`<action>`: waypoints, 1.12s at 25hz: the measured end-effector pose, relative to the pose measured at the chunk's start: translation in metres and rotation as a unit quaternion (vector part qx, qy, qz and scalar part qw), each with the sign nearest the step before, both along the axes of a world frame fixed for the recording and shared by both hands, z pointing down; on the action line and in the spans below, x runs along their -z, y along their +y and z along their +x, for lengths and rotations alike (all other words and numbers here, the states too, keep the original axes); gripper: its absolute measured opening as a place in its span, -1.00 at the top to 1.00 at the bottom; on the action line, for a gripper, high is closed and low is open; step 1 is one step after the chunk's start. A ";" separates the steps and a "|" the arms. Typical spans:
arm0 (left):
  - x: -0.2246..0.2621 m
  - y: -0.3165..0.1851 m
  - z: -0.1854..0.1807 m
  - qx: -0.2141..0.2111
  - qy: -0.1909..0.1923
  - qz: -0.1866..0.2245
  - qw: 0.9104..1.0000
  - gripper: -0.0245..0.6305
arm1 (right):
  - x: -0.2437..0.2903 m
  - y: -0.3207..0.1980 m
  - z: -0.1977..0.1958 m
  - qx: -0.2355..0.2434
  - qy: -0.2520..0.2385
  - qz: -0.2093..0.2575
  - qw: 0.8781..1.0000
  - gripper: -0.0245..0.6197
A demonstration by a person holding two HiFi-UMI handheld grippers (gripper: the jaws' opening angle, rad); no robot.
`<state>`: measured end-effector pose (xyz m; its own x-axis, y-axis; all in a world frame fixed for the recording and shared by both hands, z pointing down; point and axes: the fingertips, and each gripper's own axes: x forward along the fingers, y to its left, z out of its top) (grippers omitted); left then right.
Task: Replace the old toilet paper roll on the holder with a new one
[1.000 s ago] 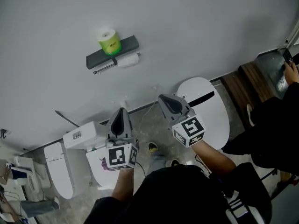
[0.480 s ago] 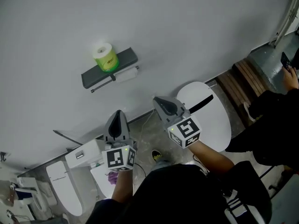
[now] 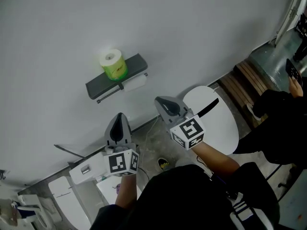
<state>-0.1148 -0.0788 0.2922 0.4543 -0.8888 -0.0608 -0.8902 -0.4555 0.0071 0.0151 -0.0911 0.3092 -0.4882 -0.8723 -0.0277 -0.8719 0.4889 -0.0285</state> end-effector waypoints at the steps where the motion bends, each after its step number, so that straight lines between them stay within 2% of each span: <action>1: 0.000 -0.003 -0.003 0.000 0.000 0.000 1.000 0.86 | 0.001 -0.003 -0.003 0.000 0.000 0.001 1.000 0.86; 15: -0.014 -0.053 -0.008 -0.004 0.004 -0.009 1.000 0.86 | -0.007 -0.053 -0.017 0.013 0.004 -0.001 1.000 0.86; 24: -0.021 -0.104 0.003 0.007 -0.007 -0.021 1.000 0.86 | -0.013 -0.108 -0.005 0.021 0.003 -0.002 1.000 0.86; 28: -0.030 -0.122 0.011 0.008 -0.011 -0.033 0.999 0.86 | -0.022 -0.129 0.000 0.027 0.018 -0.008 0.999 0.86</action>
<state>-0.1042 -0.2013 0.3226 0.4401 -0.8979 0.0085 -0.8979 -0.4399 0.0167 0.0150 -0.2202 0.3308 -0.5358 -0.8443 0.0036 -0.8443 0.5358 -0.0062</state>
